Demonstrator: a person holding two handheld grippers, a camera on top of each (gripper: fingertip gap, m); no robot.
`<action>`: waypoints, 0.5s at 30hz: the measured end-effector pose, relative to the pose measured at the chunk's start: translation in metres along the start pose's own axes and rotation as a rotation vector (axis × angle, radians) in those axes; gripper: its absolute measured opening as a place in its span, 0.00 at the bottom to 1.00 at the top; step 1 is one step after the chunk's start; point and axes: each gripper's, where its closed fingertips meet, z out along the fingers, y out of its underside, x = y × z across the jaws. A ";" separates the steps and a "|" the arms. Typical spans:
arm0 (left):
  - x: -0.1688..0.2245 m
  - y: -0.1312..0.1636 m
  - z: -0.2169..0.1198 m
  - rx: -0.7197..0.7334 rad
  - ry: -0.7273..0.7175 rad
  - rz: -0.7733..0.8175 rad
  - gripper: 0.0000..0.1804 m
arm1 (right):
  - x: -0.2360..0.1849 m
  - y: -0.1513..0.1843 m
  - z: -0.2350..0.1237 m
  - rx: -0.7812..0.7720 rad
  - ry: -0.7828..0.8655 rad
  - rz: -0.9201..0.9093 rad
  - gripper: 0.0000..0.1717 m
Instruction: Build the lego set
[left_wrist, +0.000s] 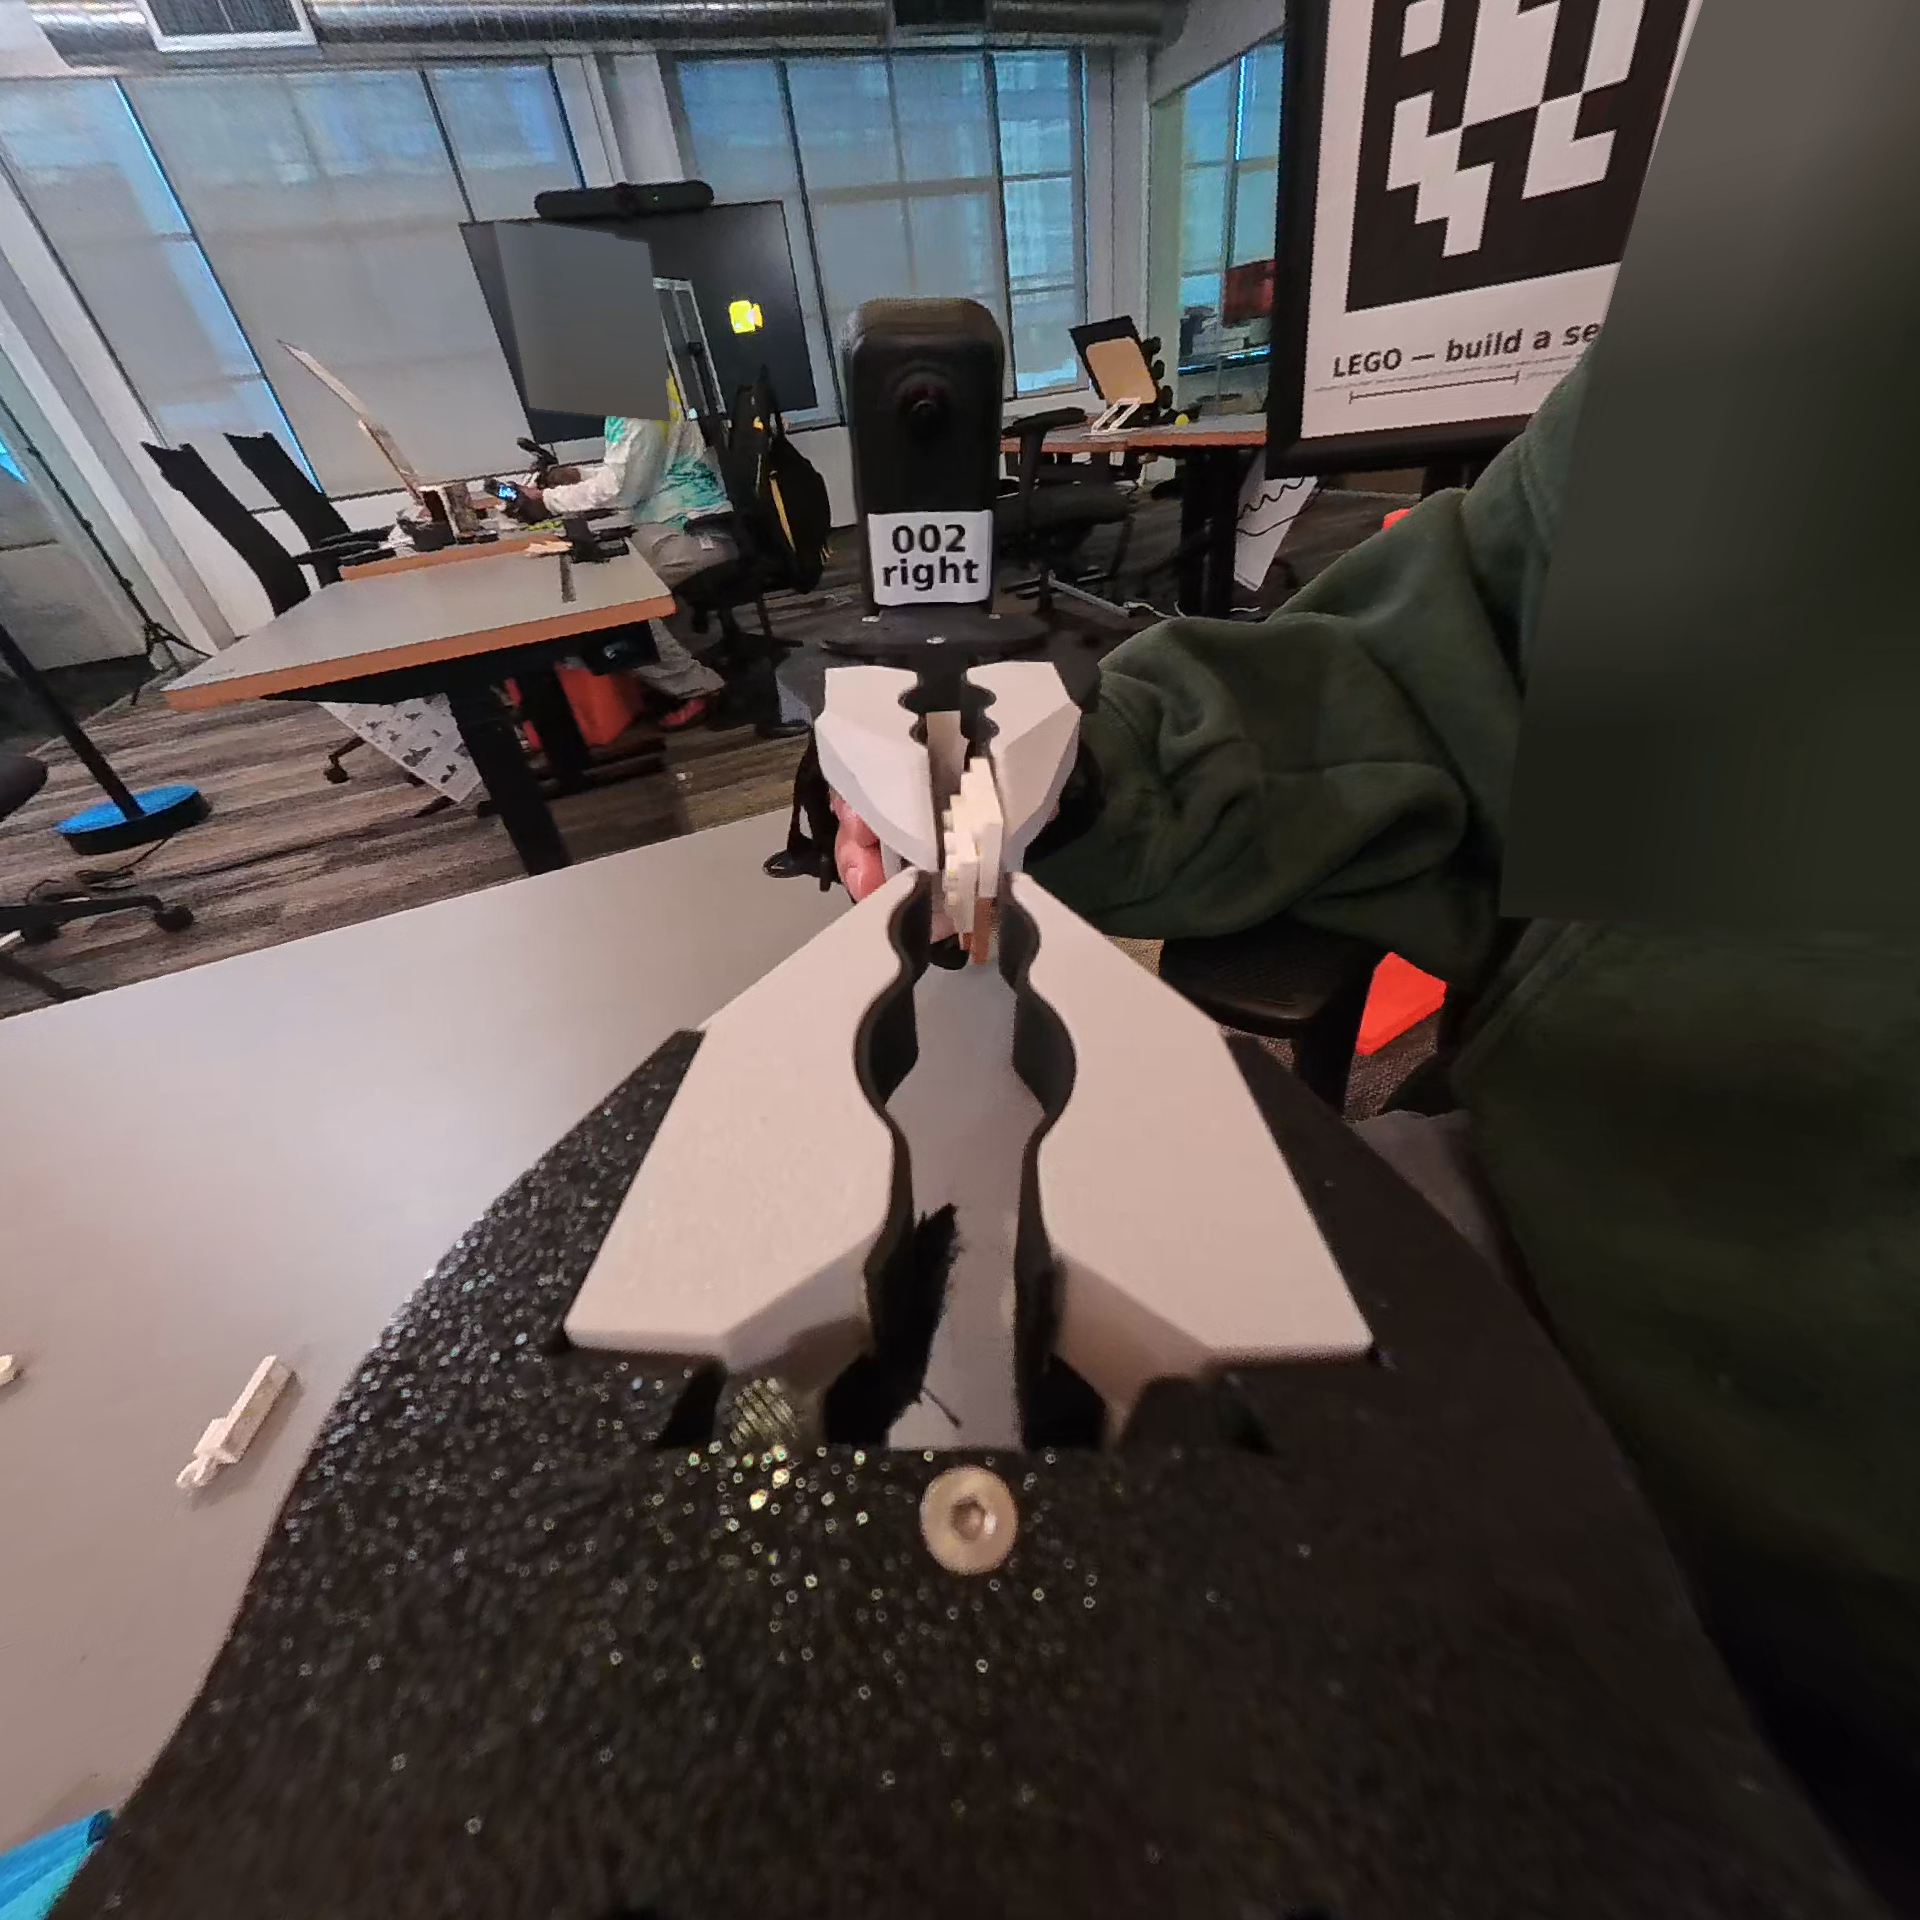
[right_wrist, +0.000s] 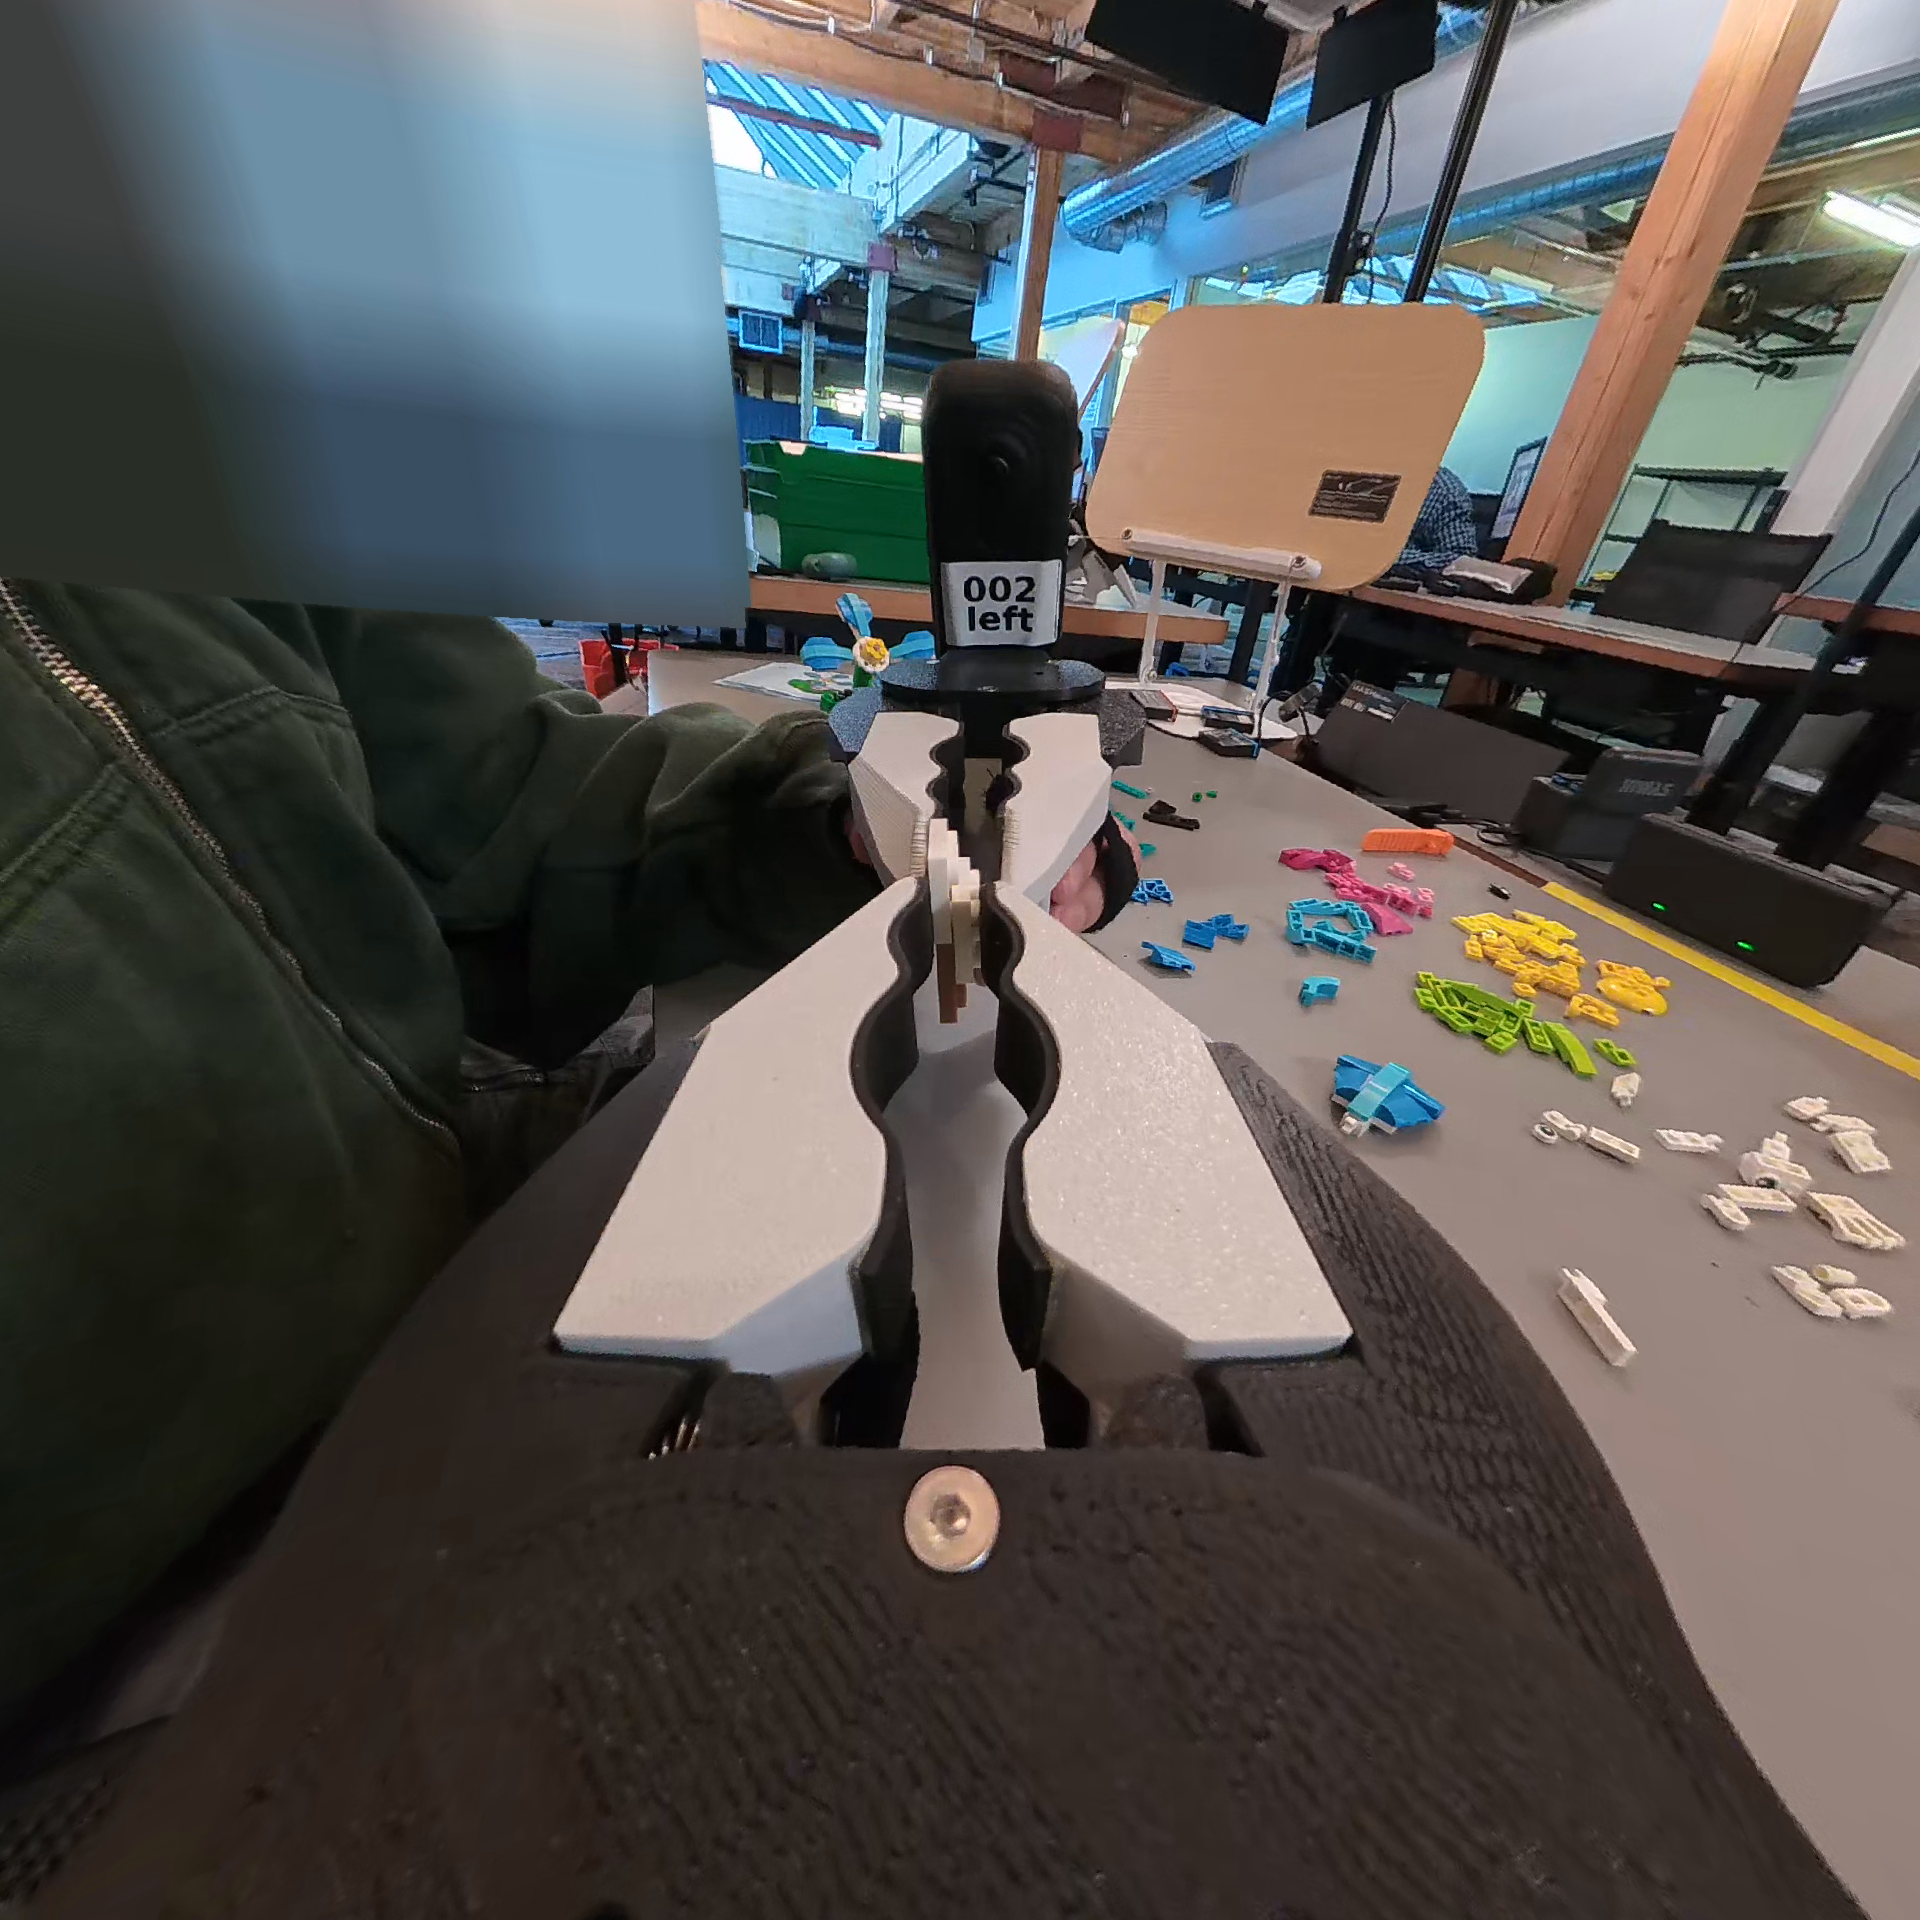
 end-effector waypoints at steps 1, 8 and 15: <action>0.000 0.000 0.000 0.003 0.001 -0.005 0.05 | 0.000 0.000 0.000 0.000 0.001 -0.004 0.05; -0.003 0.008 0.001 -0.045 -0.003 -0.018 0.04 | 0.005 0.006 -0.001 -0.045 0.033 -0.015 0.05; -0.005 0.011 0.000 -0.088 -0.032 0.033 0.03 | 0.007 0.010 -0.001 -0.082 0.036 0.008 0.04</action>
